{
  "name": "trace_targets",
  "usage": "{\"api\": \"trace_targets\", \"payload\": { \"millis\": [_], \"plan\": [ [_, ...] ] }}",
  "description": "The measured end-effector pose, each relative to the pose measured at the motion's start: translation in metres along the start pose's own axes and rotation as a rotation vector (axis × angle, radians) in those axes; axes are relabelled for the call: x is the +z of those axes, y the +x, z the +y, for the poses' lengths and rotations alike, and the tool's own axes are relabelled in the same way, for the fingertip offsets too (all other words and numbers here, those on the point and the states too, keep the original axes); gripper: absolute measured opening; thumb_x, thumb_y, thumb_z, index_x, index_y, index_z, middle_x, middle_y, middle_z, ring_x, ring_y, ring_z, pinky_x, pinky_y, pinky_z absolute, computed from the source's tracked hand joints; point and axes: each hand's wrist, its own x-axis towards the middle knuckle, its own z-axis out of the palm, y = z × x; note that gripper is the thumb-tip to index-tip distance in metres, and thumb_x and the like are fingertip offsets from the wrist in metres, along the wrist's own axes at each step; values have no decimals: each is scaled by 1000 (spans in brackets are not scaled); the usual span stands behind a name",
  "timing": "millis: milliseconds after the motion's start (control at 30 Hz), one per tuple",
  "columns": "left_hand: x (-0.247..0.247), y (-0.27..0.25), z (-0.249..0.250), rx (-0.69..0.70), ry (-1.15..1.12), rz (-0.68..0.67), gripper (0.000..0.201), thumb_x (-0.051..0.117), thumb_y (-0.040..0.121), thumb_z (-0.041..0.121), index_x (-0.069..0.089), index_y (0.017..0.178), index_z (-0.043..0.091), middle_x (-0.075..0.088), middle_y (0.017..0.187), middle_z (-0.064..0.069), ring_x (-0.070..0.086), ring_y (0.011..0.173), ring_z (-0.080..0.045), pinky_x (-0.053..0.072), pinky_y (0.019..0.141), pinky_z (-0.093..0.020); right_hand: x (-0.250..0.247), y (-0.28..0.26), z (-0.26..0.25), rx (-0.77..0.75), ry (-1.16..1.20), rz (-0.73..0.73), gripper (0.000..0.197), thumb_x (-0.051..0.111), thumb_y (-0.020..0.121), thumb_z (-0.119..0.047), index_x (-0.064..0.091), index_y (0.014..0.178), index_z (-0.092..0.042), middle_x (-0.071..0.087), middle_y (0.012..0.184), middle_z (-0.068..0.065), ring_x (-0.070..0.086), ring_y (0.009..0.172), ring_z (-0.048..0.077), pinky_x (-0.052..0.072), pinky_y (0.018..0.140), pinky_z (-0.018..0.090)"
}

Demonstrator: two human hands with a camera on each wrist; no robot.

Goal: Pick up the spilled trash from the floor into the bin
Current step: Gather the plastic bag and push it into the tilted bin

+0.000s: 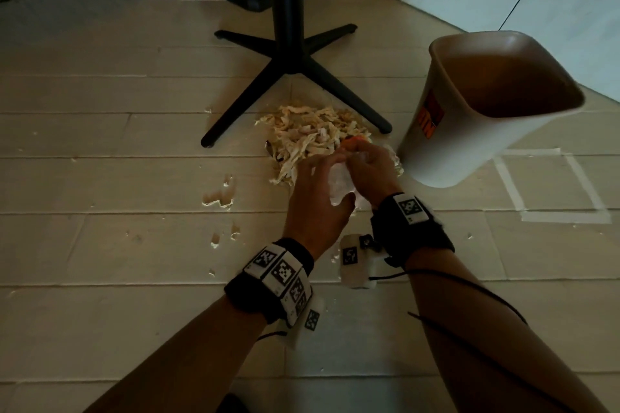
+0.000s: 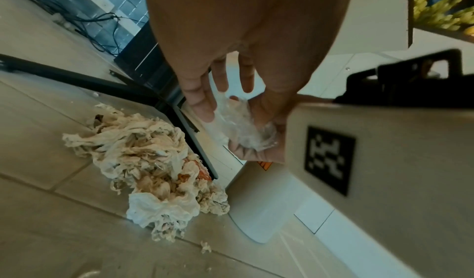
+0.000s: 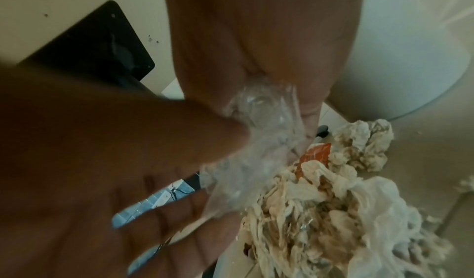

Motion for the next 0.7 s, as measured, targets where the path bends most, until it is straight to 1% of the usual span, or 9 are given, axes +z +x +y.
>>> {"api": "trace_targets", "payload": {
  "millis": [67, 200, 267, 300, 367, 433, 500, 600, 700],
  "plan": [
    [-3, 1, 2, -59, -74, -17, 47, 74, 80, 13, 56, 121, 26, 48, 127, 1, 56, 96, -5, 46, 74, -6, -6, 3, 2, 47, 17, 17, 20, 49, 90, -9, 68, 86, -12, 69, 93, 8, 65, 84, 24, 53, 74, 37],
    [-5, 12, 9, -123, -160, 7, 23, 74, 82, 10, 66, 101, 19, 66, 104, -1, 64, 85, -4, 50, 70, -10, -9, -5, 3, 206, 284, -130, 19, 51, 87, -7, 61, 75, -18, 62, 73, 3, 57, 73, 22, 45, 68, 35],
    [-5, 17, 10, -144, -165, 2, 18, 75, 81, 9, 68, 94, 18, 70, 91, 1, 66, 82, -7, 54, 72, -17, -12, -11, 1, 291, 440, -278, 12, 55, 90, -20, 65, 90, -14, 70, 83, 6, 64, 82, 29, 50, 72, 38],
    [-5, 18, 10, -155, -175, -5, 17, 75, 80, 9, 68, 94, 16, 71, 88, 2, 67, 81, -8, 56, 74, -21, -14, -13, 0, 308, 451, -325, 24, 59, 92, -27, 64, 106, -8, 73, 98, 11, 68, 92, 32, 54, 76, 40],
    [-7, 21, 9, -163, -222, -37, 24, 75, 79, 6, 66, 101, 12, 72, 91, 1, 69, 85, -9, 58, 78, -28, -19, -16, 0, 261, 436, -362, 44, 68, 91, -28, 55, 123, 1, 69, 116, 18, 68, 106, 31, 58, 84, 40],
    [-8, 22, 13, -173, -354, -109, 36, 75, 79, 0, 61, 109, 13, 71, 100, -1, 70, 90, -11, 58, 78, -26, -27, -15, -1, 224, 439, -332, 52, 78, 82, -20, 53, 122, 4, 65, 122, 24, 66, 111, 37, 55, 93, 49],
    [-9, 24, 21, -176, -510, -187, 49, 73, 79, -4, 54, 116, 22, 70, 108, -3, 70, 97, -13, 56, 79, -25, -39, -15, -5, 198, 472, -280, 44, 79, 80, -11, 55, 115, 1, 62, 125, 27, 64, 113, 41, 50, 96, 59],
    [-6, 27, 27, -143, -551, -232, 60, 74, 82, 2, 46, 126, 31, 65, 122, 0, 65, 110, -13, 55, 88, -30, -63, -13, -22, 93, 465, -210, 28, 69, 83, 2, 59, 109, -4, 64, 114, 28, 67, 104, 42, 55, 88, 56],
    [-3, 30, 26, -101, -463, -222, 57, 73, 85, 10, 47, 130, 33, 60, 128, 6, 59, 115, -13, 51, 94, -28, -93, -6, -42, -47, 392, -116, 19, 58, 87, 5, 62, 97, -11, 63, 97, 15, 66, 86, 35, 59, 69, 41]
  ]
}}
